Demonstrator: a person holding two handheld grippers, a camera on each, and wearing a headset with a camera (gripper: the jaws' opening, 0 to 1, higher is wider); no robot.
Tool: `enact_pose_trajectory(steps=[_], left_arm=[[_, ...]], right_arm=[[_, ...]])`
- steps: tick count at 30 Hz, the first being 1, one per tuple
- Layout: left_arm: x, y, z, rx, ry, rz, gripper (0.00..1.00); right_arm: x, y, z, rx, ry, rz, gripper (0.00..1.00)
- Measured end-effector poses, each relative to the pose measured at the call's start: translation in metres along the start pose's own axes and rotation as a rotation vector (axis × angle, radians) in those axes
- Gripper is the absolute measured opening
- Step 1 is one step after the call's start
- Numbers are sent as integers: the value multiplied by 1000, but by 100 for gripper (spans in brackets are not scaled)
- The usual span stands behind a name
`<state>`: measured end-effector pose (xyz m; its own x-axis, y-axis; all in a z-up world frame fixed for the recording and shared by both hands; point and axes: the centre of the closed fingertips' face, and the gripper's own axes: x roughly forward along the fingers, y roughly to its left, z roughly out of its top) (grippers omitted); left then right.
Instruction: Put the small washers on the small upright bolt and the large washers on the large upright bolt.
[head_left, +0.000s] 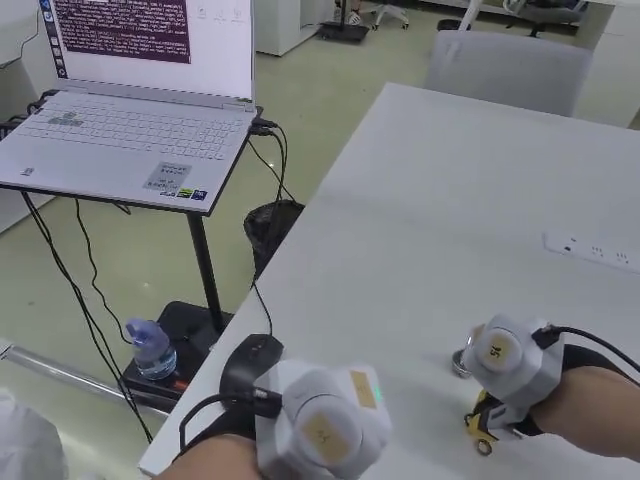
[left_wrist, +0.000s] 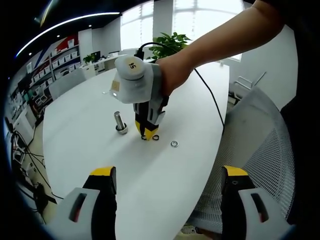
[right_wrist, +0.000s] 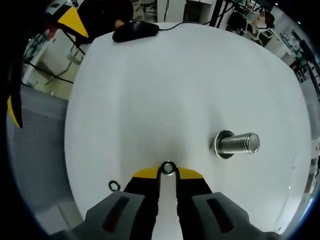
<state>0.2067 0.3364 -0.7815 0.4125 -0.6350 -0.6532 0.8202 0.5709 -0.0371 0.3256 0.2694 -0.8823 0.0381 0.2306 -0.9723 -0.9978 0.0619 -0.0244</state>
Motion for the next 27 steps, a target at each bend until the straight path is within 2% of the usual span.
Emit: enact_pose_trajectory(steps=[5, 13, 23, 27], left_arm=[[1, 1, -1, -6, 2, 5, 87], [2, 5, -1, -10, 2, 12, 89], [1, 10, 0, -15, -2, 22, 92], [2, 11, 0, -17, -2, 24, 93]], right_arm=[[-10, -3, -5, 28, -12, -5, 13], [-27, -6, -23, 74, -16, -7, 13], [-50, -11, -53, 134, -17, -29, 13], [-58, -16, -71, 168, -10, -44, 13]])
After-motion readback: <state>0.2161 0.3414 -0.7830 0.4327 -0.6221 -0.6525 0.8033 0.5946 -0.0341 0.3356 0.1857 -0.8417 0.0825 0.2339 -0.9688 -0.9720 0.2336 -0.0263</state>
